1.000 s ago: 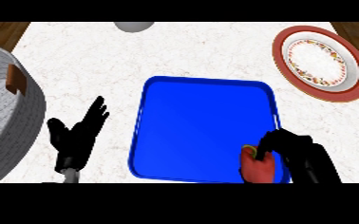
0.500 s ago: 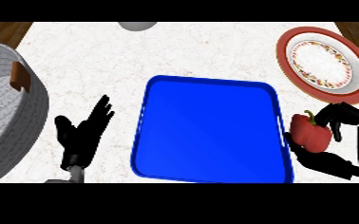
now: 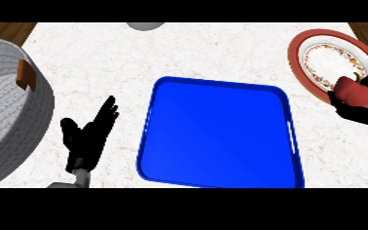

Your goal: Pick the bell pepper from the tray and place it in the plate

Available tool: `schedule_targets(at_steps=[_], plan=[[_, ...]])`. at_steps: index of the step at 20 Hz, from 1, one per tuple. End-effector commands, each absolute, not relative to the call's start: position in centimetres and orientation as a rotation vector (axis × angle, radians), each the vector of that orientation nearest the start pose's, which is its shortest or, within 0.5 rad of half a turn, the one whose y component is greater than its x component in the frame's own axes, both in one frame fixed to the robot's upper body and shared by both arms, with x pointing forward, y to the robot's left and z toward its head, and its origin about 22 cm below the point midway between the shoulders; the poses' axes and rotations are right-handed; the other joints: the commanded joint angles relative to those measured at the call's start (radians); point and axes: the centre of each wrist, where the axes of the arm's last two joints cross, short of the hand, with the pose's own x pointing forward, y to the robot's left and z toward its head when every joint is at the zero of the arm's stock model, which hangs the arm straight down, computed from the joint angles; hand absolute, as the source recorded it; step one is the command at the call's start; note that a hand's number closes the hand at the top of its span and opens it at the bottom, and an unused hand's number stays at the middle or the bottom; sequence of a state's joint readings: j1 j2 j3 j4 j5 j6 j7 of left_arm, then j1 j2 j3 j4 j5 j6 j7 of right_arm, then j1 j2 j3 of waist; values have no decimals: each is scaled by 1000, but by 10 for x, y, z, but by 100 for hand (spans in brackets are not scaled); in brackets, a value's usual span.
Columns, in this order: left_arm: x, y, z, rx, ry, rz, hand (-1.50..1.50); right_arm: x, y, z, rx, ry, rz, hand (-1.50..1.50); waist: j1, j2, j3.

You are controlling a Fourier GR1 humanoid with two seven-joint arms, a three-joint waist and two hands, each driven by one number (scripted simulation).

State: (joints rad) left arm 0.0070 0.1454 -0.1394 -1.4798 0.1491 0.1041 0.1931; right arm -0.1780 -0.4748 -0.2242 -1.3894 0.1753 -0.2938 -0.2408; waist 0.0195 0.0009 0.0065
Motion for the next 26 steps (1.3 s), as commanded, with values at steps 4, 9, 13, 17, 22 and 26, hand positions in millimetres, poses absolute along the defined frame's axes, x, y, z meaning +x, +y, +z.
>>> schedule_targets(at_steps=[4, 9, 13, 17, 22, 26], plan=[[241, 223, -21, -8, -1208, -32, 0, 333, -439, 75, -948, -1812, 115, 150, 21, 12, -4], [240, 221, -30, -21, -1216, -49, 0, 341, -465, 70, -968, -1823, 90, 150, 33, 21, -2], [244, 243, -32, -35, -1210, -59, 0, 355, -467, 83, -985, -1821, 94, 150, 47, 28, -2], [249, 217, -26, -67, -1235, -83, 0, 343, -481, 73, -1032, -1458, 366, -150, 74, 42, -3], [249, 226, -22, -57, -1232, -75, 0, 353, -463, 55, -839, -1498, 377, -150, 80, 40, 2], [249, 217, -23, -55, -1235, -72, 0, 360, -459, 60, -720, -1636, 288, -150, 71, 39, 4]])
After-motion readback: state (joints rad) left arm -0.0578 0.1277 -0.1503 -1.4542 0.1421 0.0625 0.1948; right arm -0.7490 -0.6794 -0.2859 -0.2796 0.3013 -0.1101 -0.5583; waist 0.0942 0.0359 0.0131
